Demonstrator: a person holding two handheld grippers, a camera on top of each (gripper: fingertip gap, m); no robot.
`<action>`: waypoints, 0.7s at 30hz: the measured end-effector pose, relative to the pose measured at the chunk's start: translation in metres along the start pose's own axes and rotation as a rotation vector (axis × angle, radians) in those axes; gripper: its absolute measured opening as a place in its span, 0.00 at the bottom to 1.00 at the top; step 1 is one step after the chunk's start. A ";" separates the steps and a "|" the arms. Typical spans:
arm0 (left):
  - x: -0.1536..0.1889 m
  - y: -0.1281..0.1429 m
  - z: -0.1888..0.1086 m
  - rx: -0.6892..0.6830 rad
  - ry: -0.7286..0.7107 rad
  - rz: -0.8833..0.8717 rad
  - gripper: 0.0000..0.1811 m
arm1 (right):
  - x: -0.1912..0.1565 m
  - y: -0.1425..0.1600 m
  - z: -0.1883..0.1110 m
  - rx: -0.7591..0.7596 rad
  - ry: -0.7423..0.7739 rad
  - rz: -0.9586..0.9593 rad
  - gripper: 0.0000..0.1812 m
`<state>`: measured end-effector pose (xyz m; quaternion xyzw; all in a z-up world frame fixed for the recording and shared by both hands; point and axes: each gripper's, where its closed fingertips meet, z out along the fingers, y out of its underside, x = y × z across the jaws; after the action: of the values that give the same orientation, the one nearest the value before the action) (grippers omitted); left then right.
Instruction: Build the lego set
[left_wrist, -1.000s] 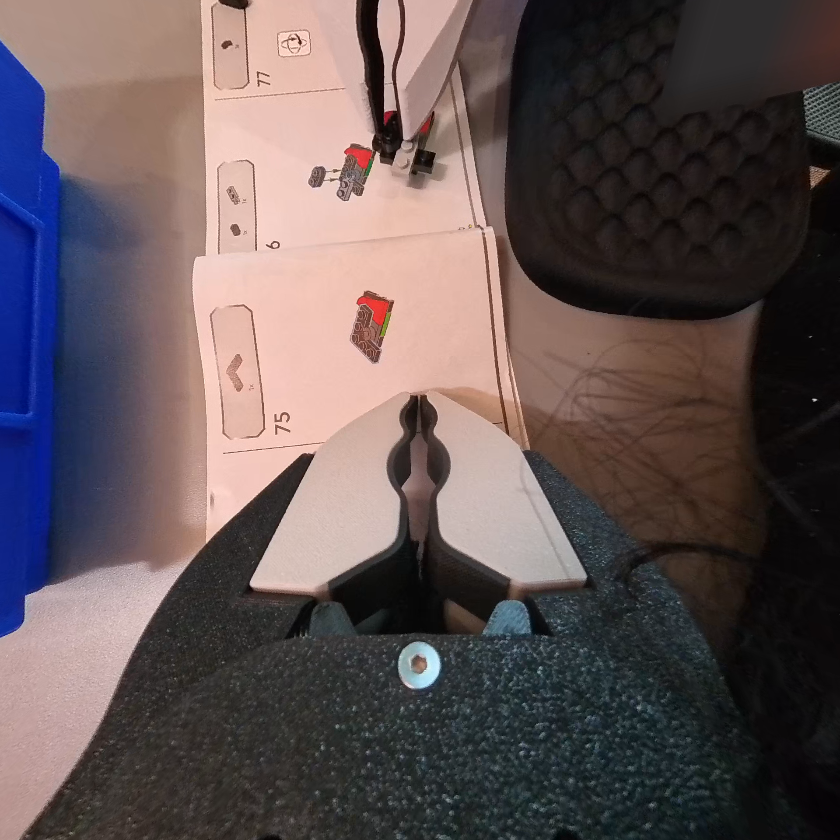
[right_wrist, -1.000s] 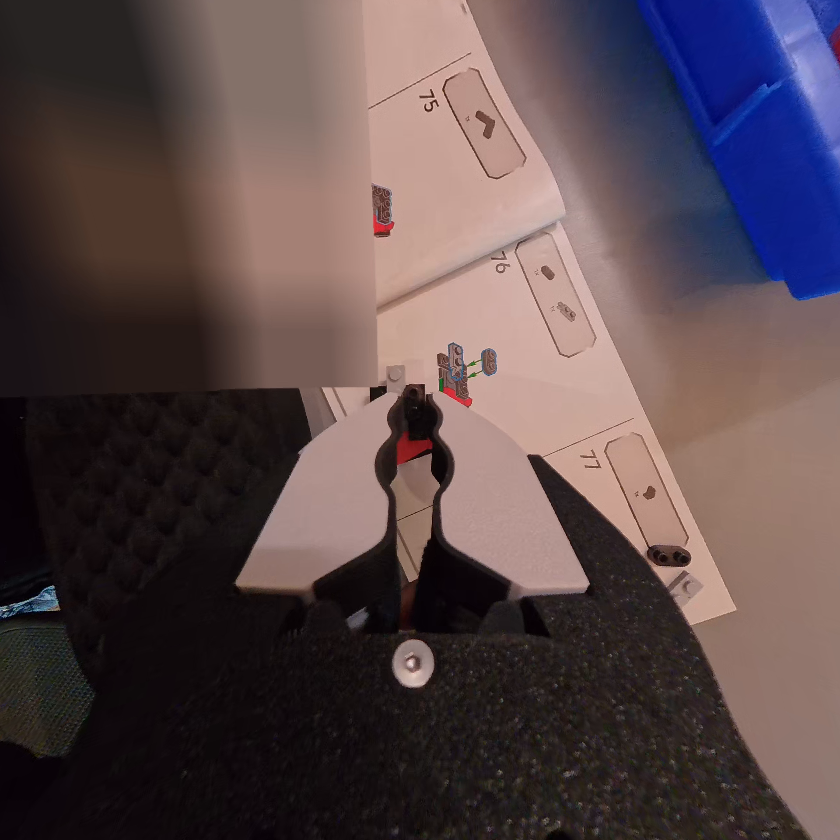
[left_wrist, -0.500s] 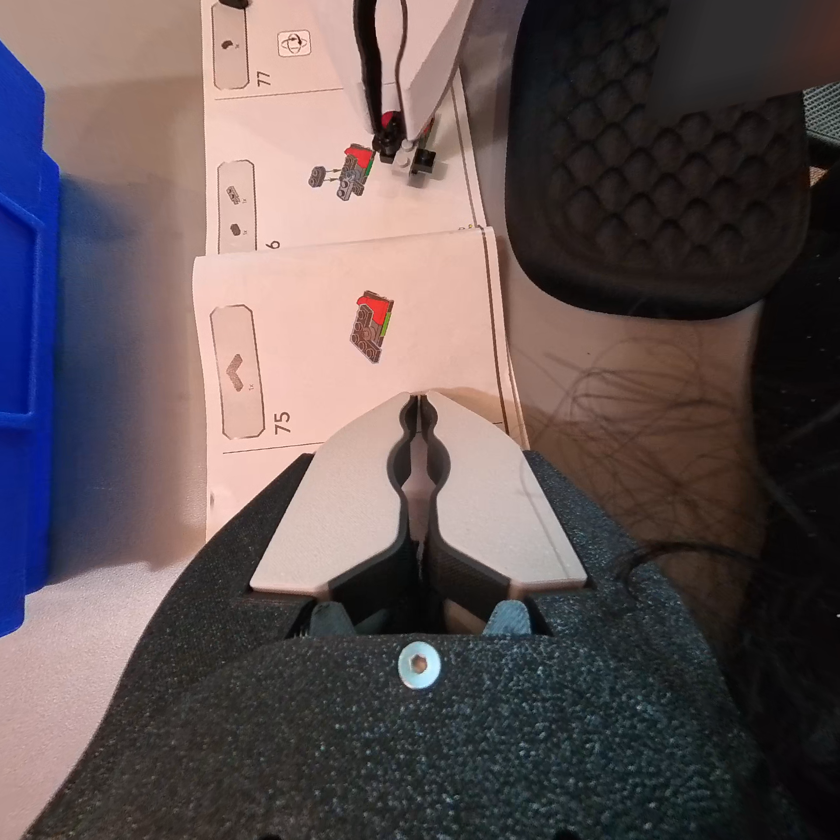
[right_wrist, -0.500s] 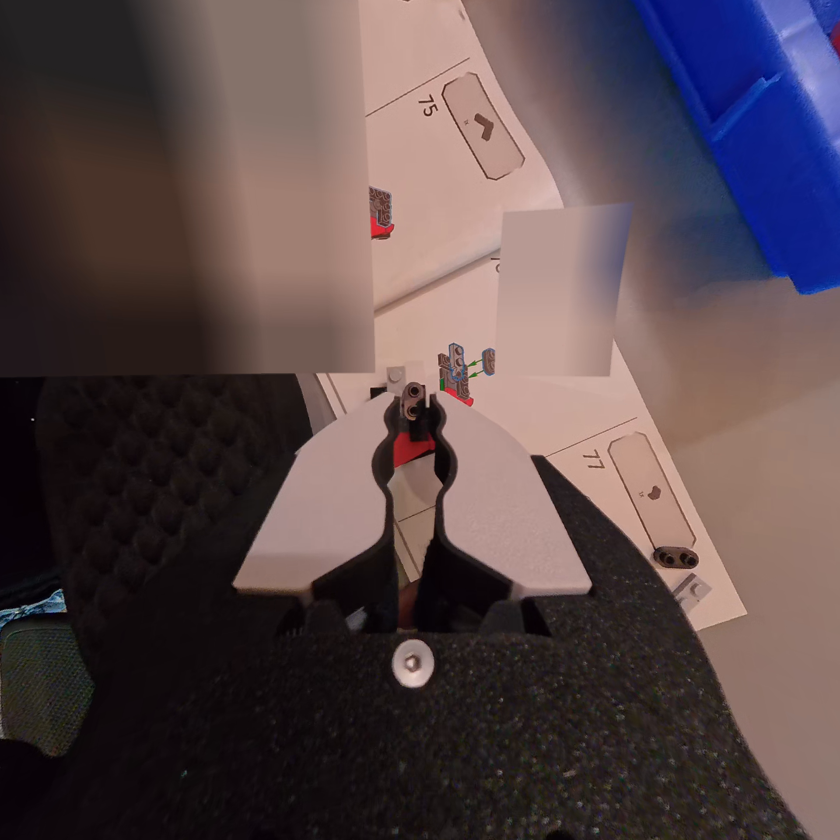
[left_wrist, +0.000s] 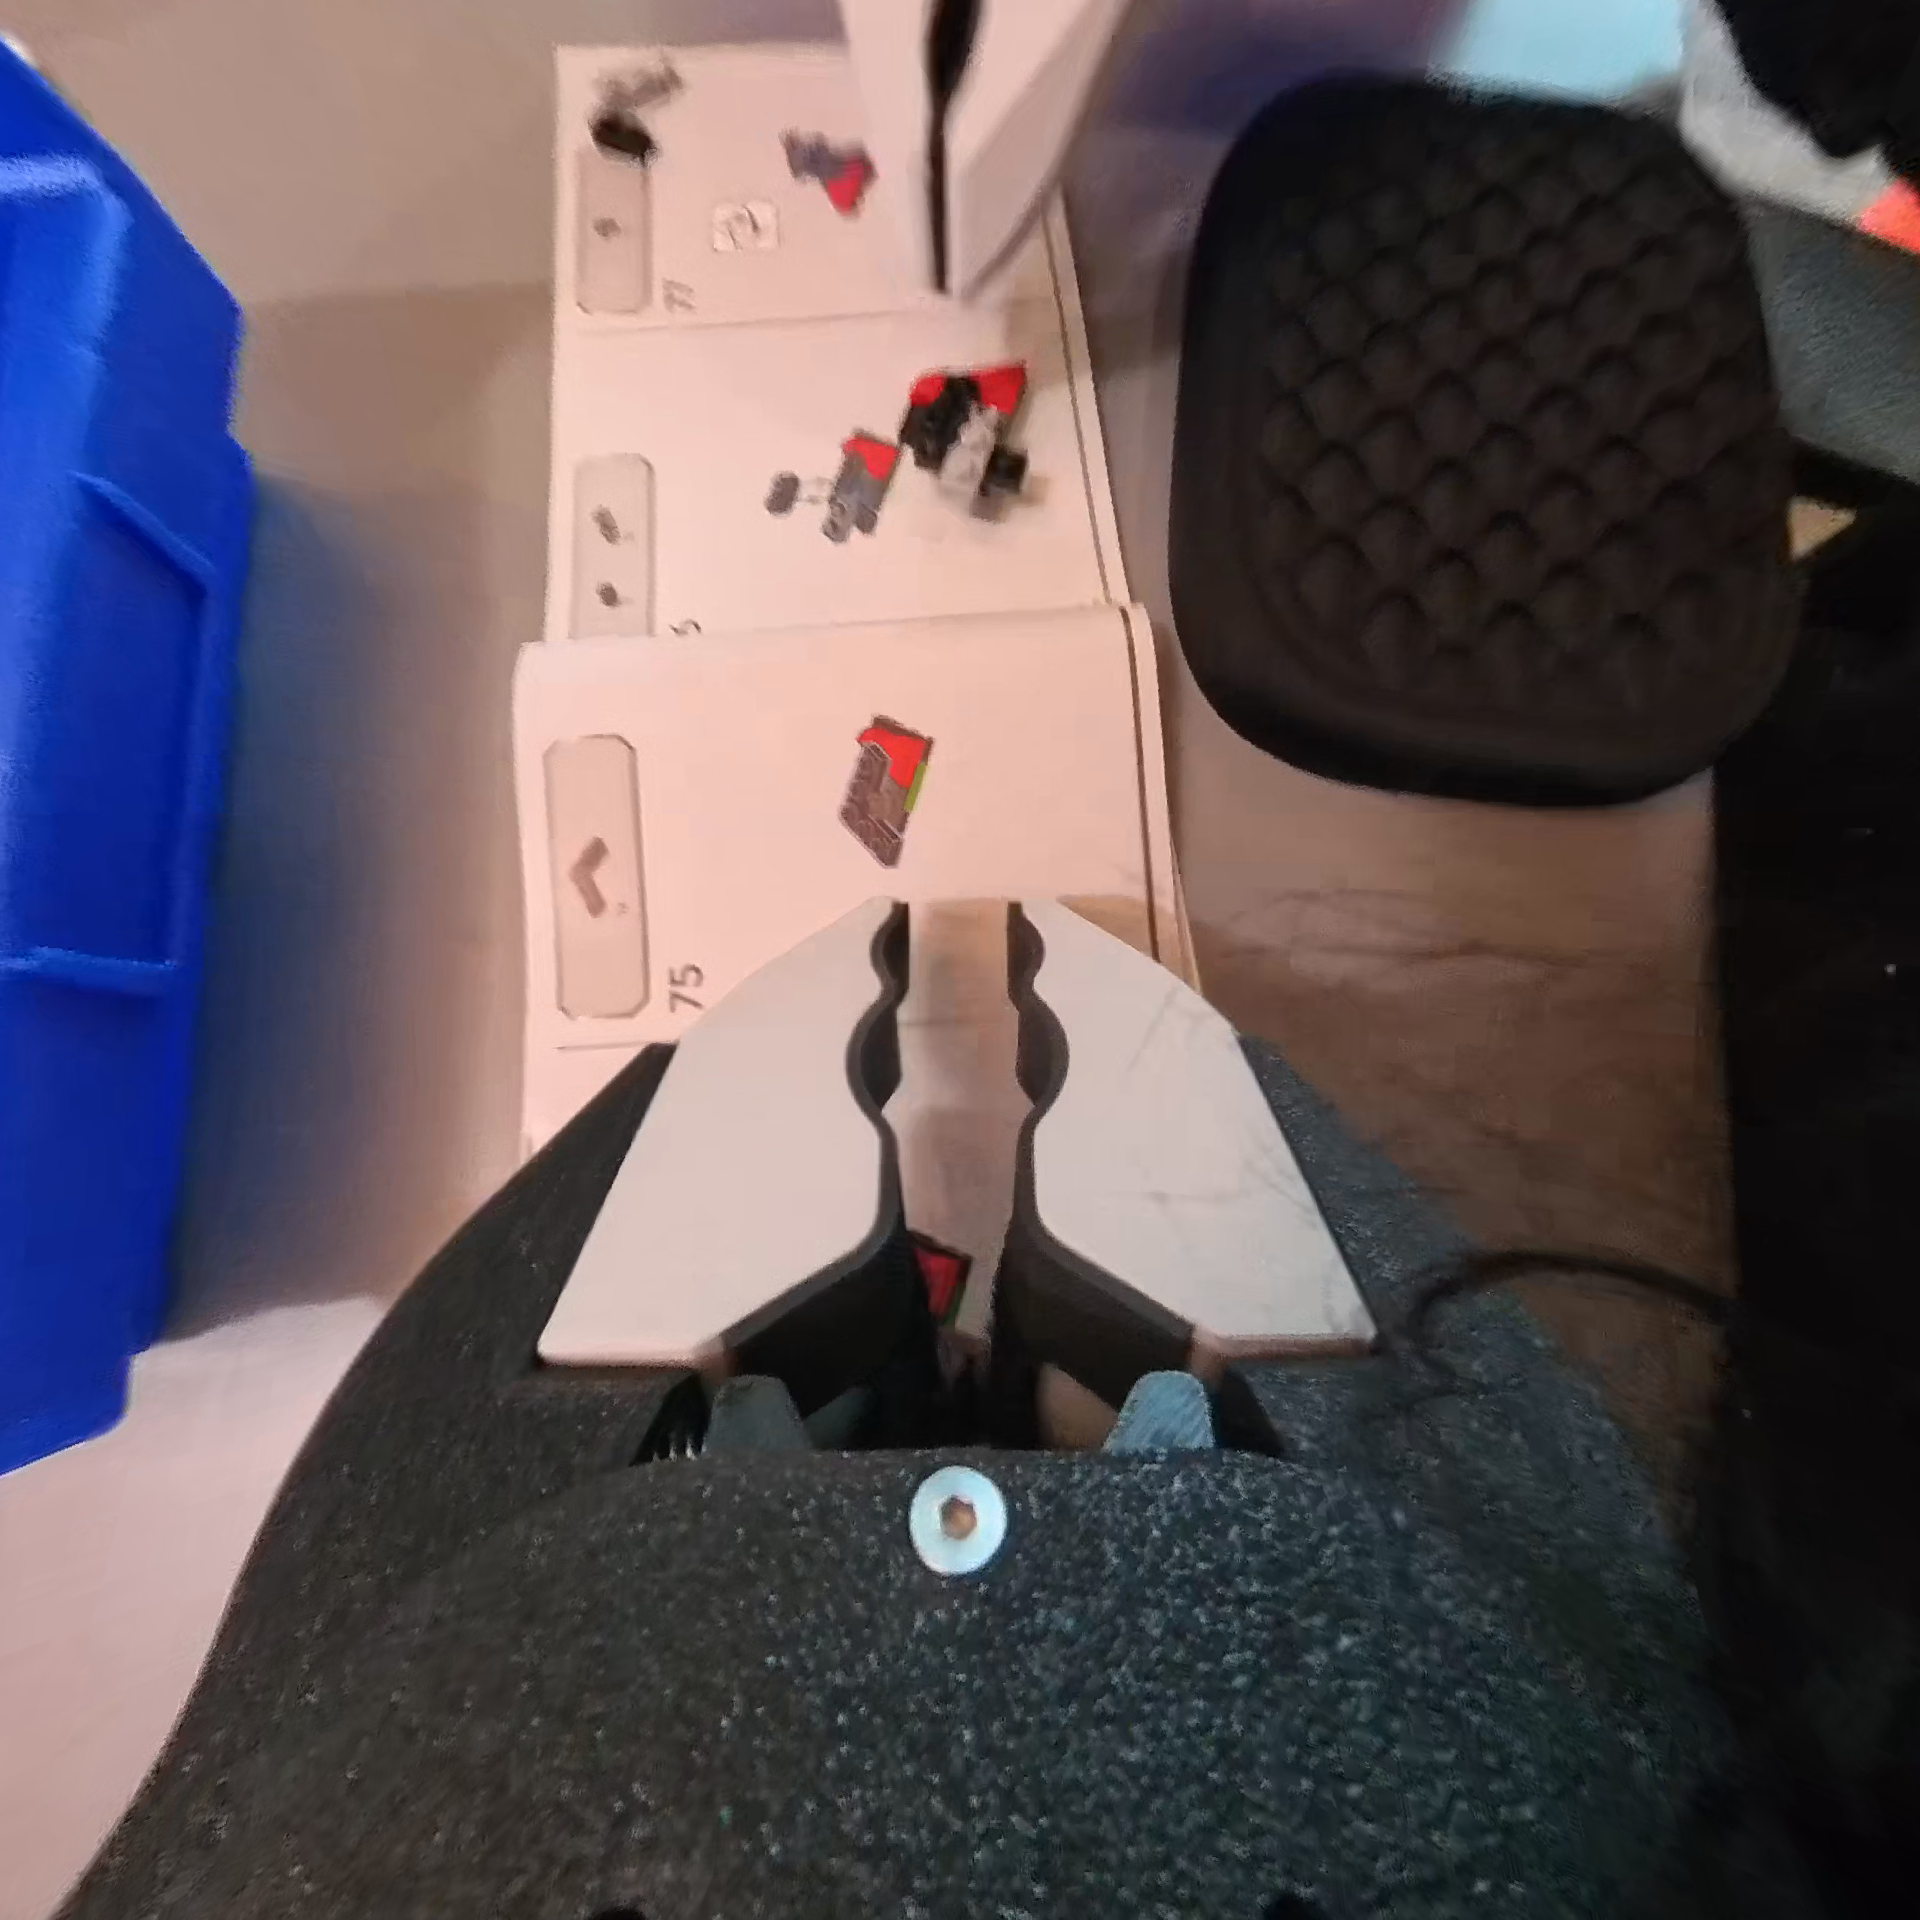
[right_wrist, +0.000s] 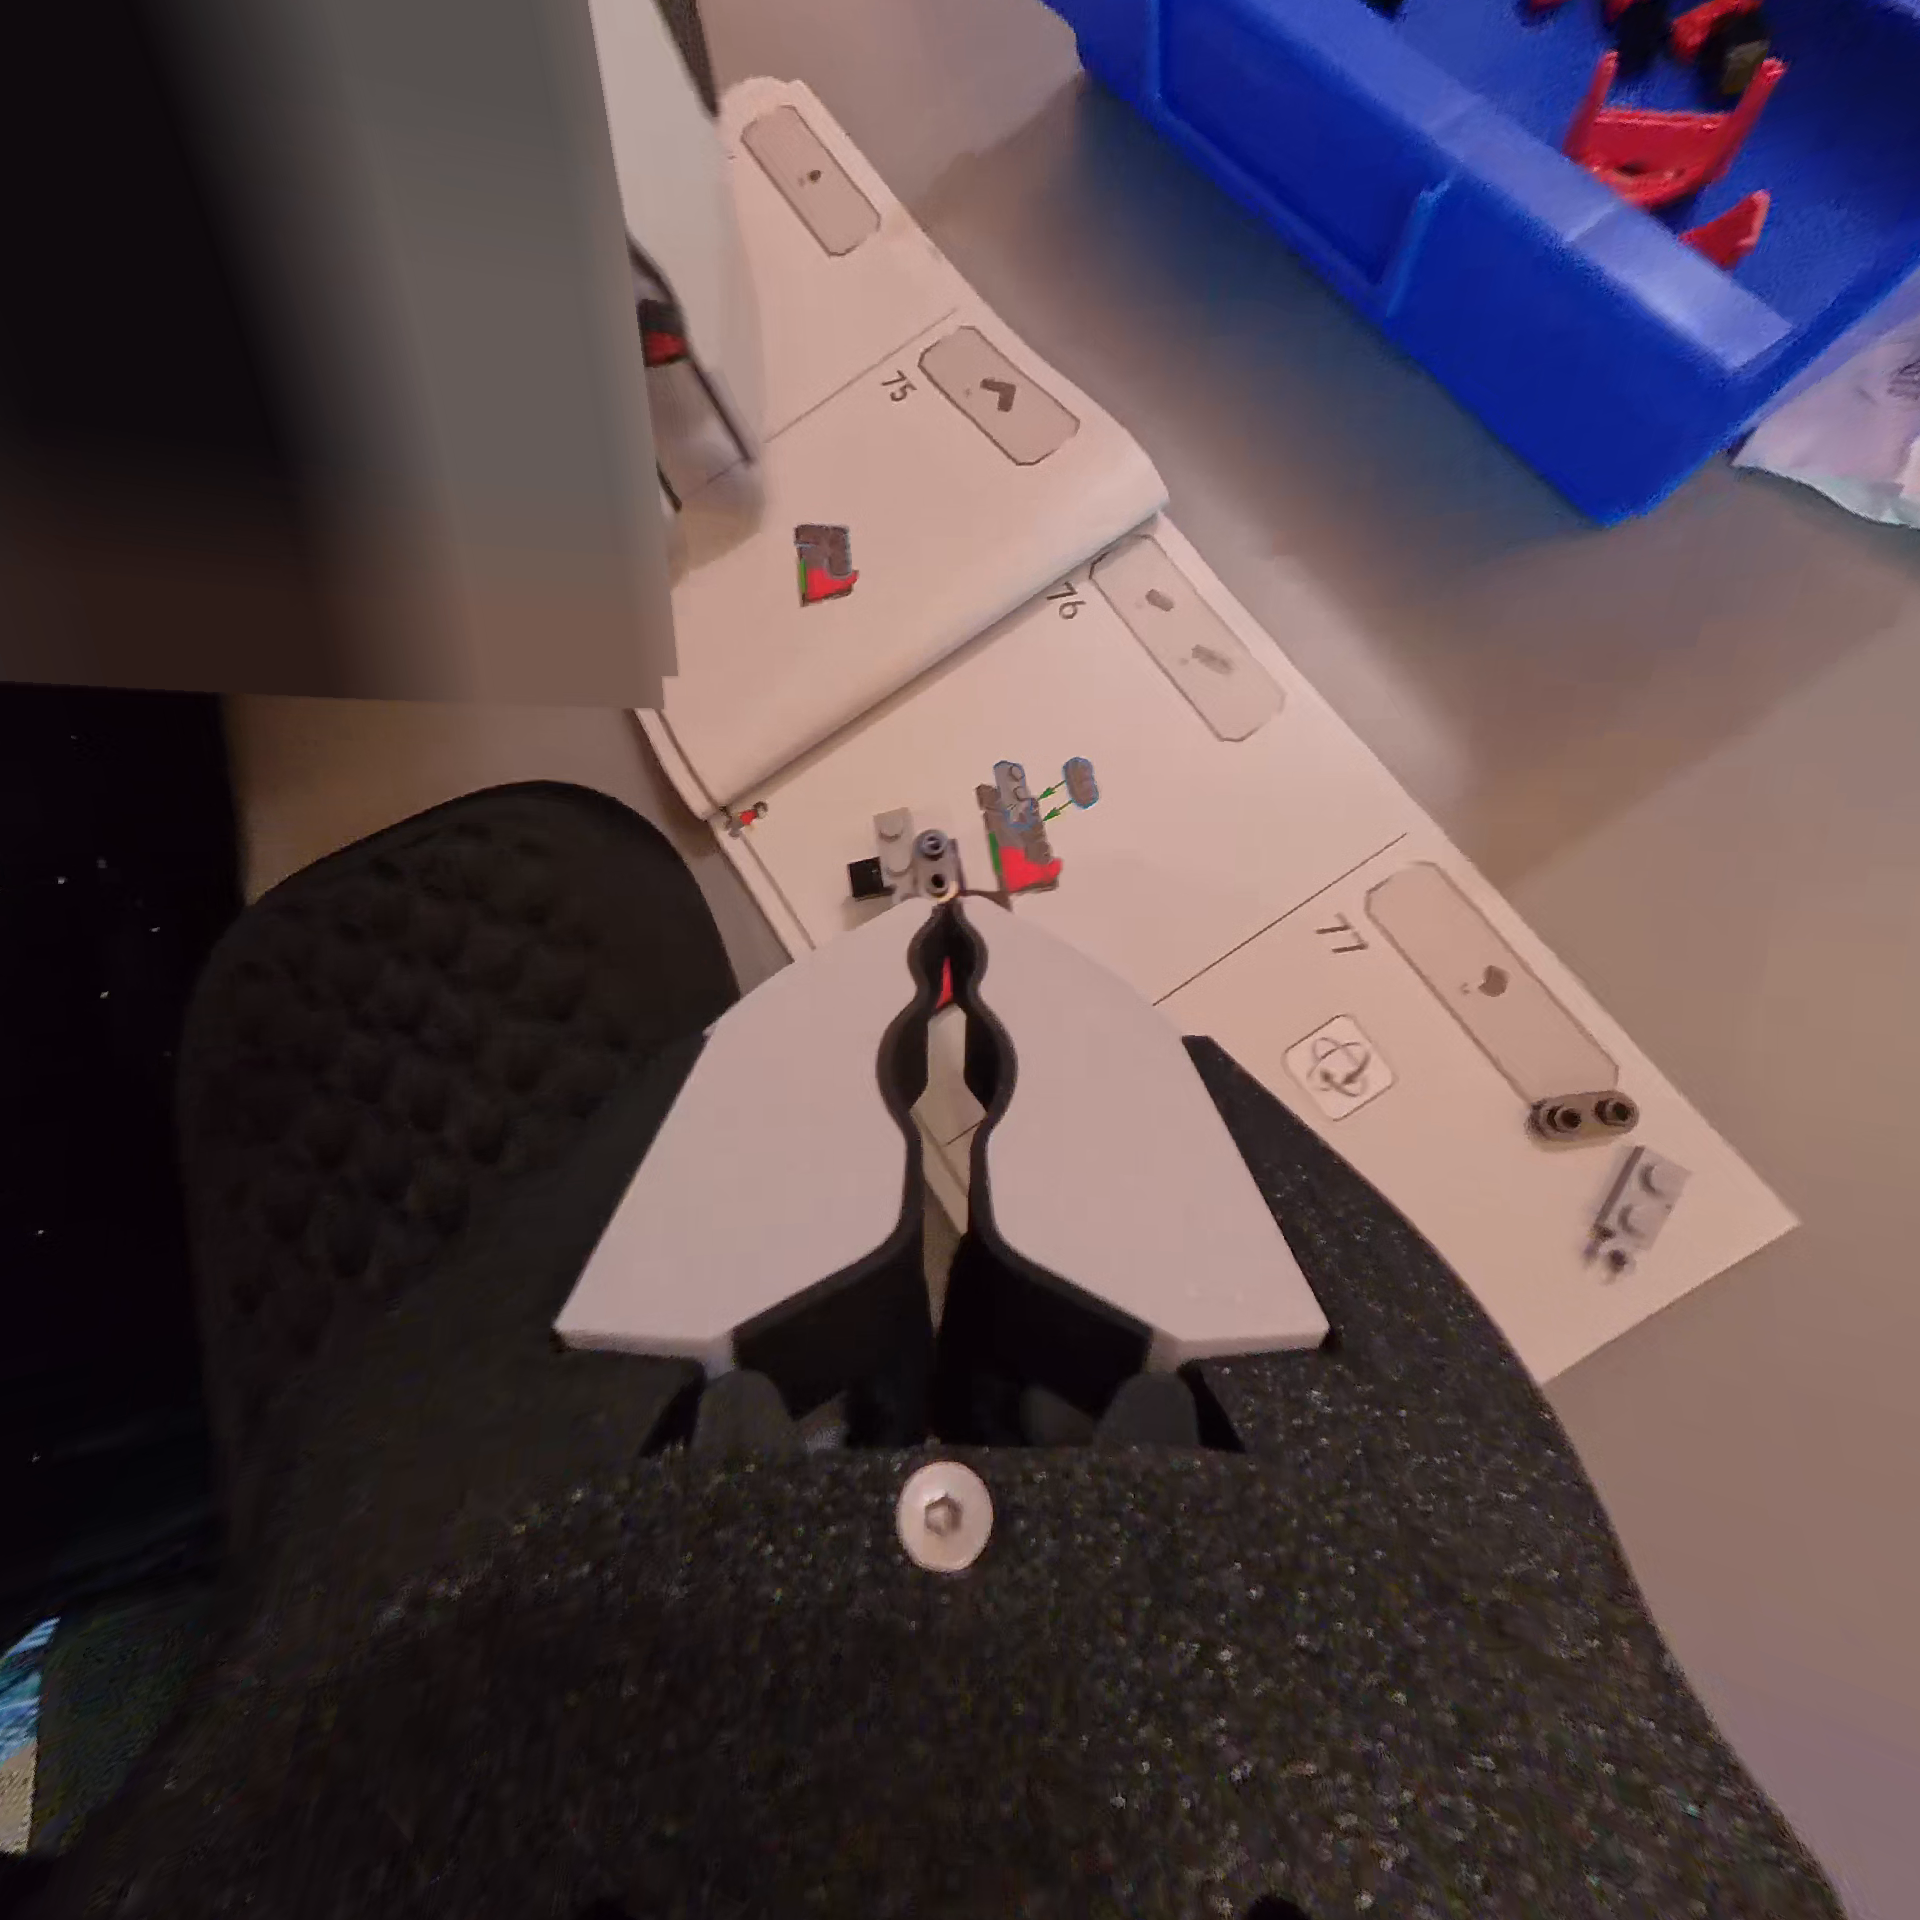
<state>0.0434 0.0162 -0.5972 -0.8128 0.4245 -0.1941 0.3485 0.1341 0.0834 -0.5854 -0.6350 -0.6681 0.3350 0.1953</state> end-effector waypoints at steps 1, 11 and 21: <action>-0.002 -0.007 -0.003 0.039 -0.007 -0.003 0.11 | -0.004 0.003 0.000 0.008 -0.004 -0.004 0.04; 0.005 -0.067 -0.012 0.226 0.145 0.000 0.03 | 0.002 0.012 0.012 0.046 0.052 -0.180 0.23; -0.007 -0.087 0.047 0.131 0.196 0.145 0.00 | 0.003 0.018 0.019 0.036 0.026 -0.207 0.15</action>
<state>0.1159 0.0756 -0.5662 -0.7325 0.5007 -0.2742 0.3709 0.1335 0.0820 -0.6114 -0.5633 -0.7213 0.3169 0.2490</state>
